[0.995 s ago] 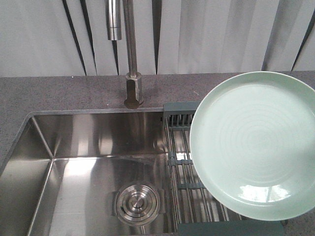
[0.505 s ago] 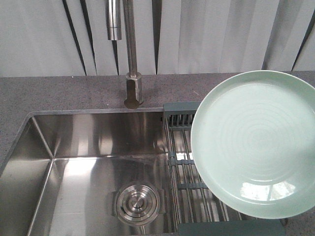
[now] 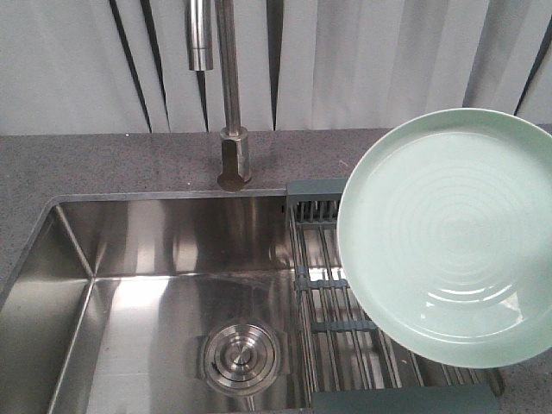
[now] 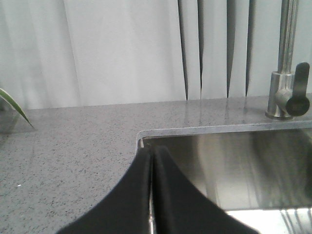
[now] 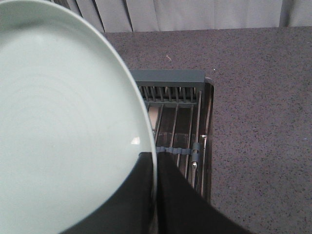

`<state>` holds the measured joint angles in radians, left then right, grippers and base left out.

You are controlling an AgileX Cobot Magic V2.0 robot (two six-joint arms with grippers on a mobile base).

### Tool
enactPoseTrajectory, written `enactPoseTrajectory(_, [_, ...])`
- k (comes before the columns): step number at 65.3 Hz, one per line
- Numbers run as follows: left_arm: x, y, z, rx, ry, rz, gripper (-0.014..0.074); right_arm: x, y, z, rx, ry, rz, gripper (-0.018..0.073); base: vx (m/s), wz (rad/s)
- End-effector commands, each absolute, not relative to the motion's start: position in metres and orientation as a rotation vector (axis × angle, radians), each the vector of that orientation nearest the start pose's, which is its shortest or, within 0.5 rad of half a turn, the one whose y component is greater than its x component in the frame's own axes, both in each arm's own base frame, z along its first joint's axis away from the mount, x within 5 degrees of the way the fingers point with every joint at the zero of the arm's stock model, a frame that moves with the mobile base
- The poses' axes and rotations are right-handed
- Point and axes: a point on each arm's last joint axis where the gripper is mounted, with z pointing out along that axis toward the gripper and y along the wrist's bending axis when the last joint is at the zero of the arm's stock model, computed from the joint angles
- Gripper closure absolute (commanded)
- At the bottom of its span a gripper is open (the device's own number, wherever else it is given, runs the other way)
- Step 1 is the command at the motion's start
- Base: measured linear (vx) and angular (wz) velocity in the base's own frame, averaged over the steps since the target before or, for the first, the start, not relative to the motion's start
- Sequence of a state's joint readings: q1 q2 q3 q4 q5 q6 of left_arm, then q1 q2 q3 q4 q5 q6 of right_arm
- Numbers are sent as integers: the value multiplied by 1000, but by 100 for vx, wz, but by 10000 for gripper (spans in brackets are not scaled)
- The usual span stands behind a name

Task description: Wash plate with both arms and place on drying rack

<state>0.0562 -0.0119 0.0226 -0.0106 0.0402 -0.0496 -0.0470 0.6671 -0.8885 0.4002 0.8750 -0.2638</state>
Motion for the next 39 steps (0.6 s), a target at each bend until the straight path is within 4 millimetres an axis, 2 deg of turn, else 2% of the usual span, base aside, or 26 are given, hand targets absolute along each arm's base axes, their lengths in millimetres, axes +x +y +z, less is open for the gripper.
enactPoseTrajectory(1, [56,3,205,-185,1432,-121,603,113,21,395,-101,1985,285,563,0,0])
enactPoseTrajectory(10, [55,4,207,-375,1380,-334,603,113,21,395,-101,1985,285,563,0,0])
enactPoseTrajectory(18, [55,5,210,-465,1320,-444,603,113,21,395,-101,1985,285,563,0,0])
enactPoseTrajectory(39, [51,12,222,-842,992,-945,603,113,20,395,-101,1984,281,563,0,0])
